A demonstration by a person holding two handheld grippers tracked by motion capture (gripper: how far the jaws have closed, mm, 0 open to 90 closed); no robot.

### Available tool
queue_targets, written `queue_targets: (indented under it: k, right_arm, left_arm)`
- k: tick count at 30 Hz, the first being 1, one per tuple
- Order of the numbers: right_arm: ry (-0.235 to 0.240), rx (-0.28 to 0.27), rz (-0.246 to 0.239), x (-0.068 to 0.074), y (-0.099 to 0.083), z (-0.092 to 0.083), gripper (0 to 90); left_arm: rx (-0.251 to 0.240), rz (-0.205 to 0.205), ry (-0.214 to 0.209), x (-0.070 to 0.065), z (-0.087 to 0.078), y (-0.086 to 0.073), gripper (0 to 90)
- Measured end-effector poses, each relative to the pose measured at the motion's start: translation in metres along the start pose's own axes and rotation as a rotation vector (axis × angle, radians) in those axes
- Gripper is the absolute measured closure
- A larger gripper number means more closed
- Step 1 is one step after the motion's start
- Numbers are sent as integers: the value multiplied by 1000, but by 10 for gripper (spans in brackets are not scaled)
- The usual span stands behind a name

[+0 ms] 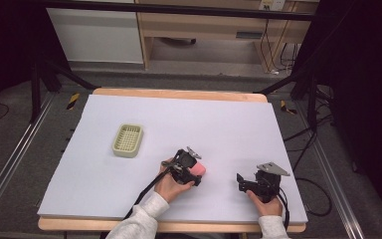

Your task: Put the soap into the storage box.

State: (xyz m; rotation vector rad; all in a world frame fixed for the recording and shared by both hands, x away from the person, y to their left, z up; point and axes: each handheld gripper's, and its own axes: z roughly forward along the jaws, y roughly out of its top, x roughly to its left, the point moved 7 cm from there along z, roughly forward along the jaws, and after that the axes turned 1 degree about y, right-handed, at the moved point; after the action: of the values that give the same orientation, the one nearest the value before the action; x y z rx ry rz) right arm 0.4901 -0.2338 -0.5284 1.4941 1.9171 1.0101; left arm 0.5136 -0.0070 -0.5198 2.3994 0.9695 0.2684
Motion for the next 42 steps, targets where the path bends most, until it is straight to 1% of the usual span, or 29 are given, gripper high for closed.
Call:
queue_targets:
  k: [2, 4, 7, 8, 9, 10, 16, 20, 22, 26, 29, 30, 34, 35, 42]
  right_arm:
    - [1, 1, 2, 0, 0, 0, 56]
    - [1, 1, 3, 0, 0, 0, 56]
    - [1, 1, 3, 0, 0, 0, 56]
    - [1, 1, 4, 0, 0, 0, 56]
    - [1, 0, 5, 0, 0, 0, 56]
    - [-1, -1, 0, -1, 0, 0, 56]
    - [0, 1, 2, -1, 0, 0, 56]
    - [3, 3, 6, 0, 0, 0, 56]
    - [0, 2, 4, -1, 0, 0, 56]
    - [2, 4, 7, 0, 0, 0, 56]
    - [2, 2, 6, 0, 0, 0, 56]
    - [0, 2, 4, -1, 0, 0, 56]
    - [0, 3, 4, 0, 0, 0, 56]
    - [1, 3, 5, 0, 0, 0, 56]
    - [-1, 3, 5, -1, 0, 0, 56]
  left_arm:
    - [-4, 4, -3, 0, -1, 0, 371]
    - [-8, -1, -10, 1, -4, 0, 372]
    - [-21, -4, -9, 2, -10, 1, 372]
    - [-26, -5, -8, 3, -13, 1, 372]
    - [-25, 3, -7, 5, -15, 1, 372]
    - [-29, -3, -10, 5, -16, 1, 372]
    - [-38, 0, -1, 15, -31, -2, 371]
    - [-42, -15, 1, 21, -37, -5, 372]
    - [-45, -15, 2, 25, -40, -7, 372]
    - [-54, -28, 10, 32, -47, -9, 372]
    - [-70, -47, 12, 37, -52, -10, 372]
    - [-67, -44, 17, 39, -54, -11, 372]
    - [-87, -65, 20, 46, -61, -11, 372]
    - [-86, -63, 23, 48, -63, -11, 372]
    - [-102, -90, 45, 64, -77, -13, 372]
